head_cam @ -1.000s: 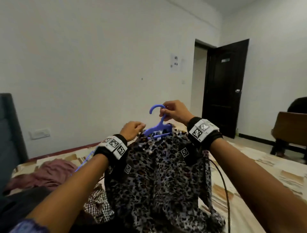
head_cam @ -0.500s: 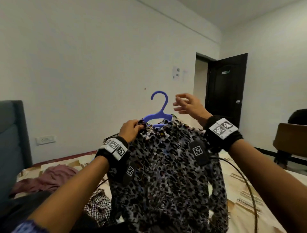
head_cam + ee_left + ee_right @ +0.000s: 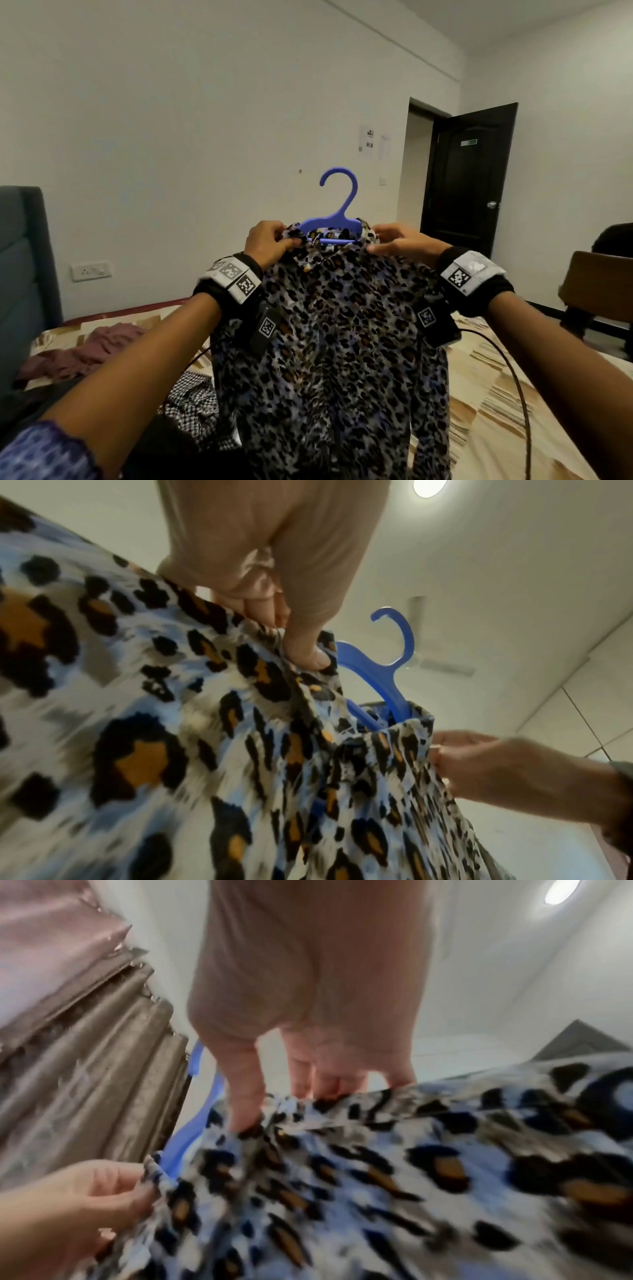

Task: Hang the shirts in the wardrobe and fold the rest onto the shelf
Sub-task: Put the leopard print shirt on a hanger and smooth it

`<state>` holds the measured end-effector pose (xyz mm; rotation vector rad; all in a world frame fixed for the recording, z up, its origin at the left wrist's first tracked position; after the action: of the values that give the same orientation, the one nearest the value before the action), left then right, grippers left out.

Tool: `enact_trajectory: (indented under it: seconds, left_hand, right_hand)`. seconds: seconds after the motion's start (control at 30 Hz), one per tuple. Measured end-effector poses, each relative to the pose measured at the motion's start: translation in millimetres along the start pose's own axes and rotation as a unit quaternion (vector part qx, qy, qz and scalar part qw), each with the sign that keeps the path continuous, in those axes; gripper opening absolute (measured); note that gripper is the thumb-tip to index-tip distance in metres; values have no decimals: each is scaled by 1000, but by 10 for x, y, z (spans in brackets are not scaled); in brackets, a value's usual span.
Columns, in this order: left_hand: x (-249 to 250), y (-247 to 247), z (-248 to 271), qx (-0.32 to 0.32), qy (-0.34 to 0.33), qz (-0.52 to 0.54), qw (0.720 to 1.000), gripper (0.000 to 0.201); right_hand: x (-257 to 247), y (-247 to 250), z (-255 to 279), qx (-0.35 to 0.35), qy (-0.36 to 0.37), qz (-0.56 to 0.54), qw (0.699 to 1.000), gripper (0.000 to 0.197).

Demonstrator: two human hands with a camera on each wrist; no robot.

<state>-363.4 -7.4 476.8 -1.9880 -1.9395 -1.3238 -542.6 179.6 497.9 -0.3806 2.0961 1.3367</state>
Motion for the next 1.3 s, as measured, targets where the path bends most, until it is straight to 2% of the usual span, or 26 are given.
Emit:
enact_trajectory:
  seconds: [0.07,0.13,0.2,0.3,0.37,0.47,0.53,0.57,0.63,0.67,0.7,0.8,0.9,0.97,1.03,1.13,1.17,1.23,1.3]
  left_hand:
    - [4,-25,-26,2,-9,11,1000,25]
    - [35,-58,-39,-5,-18,11,1000,25]
    - [72,-97,-36,-16,-28,11,999,22]
    - [106,-133,-18,-26,-40,30,998,15]
    - [134,-143,-16,-21,-37,65,997,14]
    - [272,-174,-3,-1,-58,96,994,15]
    - [343,-237,10,-18,-75,108,991,17]
    - [337,-276,21,-41,-76,115,990,23]
    - [227,-334,29,-85,-58,98,990,52]
    - [139,-342,27,-94,-46,58,993,64]
    - [32,-334,13,-88,-36,1,995,66]
    - [-199,-221,16,-30,-15,-149,988,37]
    - [-308,-141,-18,-33,-36,-148,988,21]
    - [-359,-127,-77,-28,-46,-131,990,15]
    - [-378,-101,-113,6,-39,-144,989,13]
    - [-417,-23,-154,63,-30,-127,989,14]
    - [-396,14,-168,79,-31,-112,990,14]
    - [-272,90,-222,101,-45,-90,990,13]
    - [-73,158,-334,117,-64,-81,988,13]
  right_hand:
    - [-125,-30,-9,28,3,-52,998,40]
    - [-268,-37,-77,127,73,-28,989,40]
    - [-373,-43,-139,180,146,-69,970,30]
    - [-483,-41,-149,167,154,-162,960,14]
    - [-499,-68,-162,150,143,-202,957,13]
    - [-518,-168,-194,131,141,-150,970,19]
    - [-534,-216,-210,136,147,-132,971,20]
    - [-538,-217,-208,147,151,-140,967,18]
    - [-508,-176,-205,185,160,-169,955,17]
    - [-477,-136,-202,205,161,-185,948,19]
    - [-443,-93,-196,219,160,-202,941,20]
    - [-356,4,-171,221,155,-242,932,17]
    - [-343,15,-116,177,169,-258,935,13]
    - [-293,23,-94,146,173,-255,940,23]
    - [-111,92,-90,160,151,-194,956,32]
    - [451,297,-39,200,42,9,979,36]
    - [643,352,15,182,5,66,981,34]
    - [875,475,107,147,-19,147,978,24]
    - [842,692,134,174,-9,180,968,15]
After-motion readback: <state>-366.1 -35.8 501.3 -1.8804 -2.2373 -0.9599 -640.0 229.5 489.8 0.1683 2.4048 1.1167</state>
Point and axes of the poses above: each hand's wrist, its own z-axis away from the middle knuckle, its own y-axis out of the back of the hand, x = y × z, the point moved 3 cm from there along -z, towards the middle knuckle, and after that the axes turned 2 degrees about -z, right-handed, at the moved point
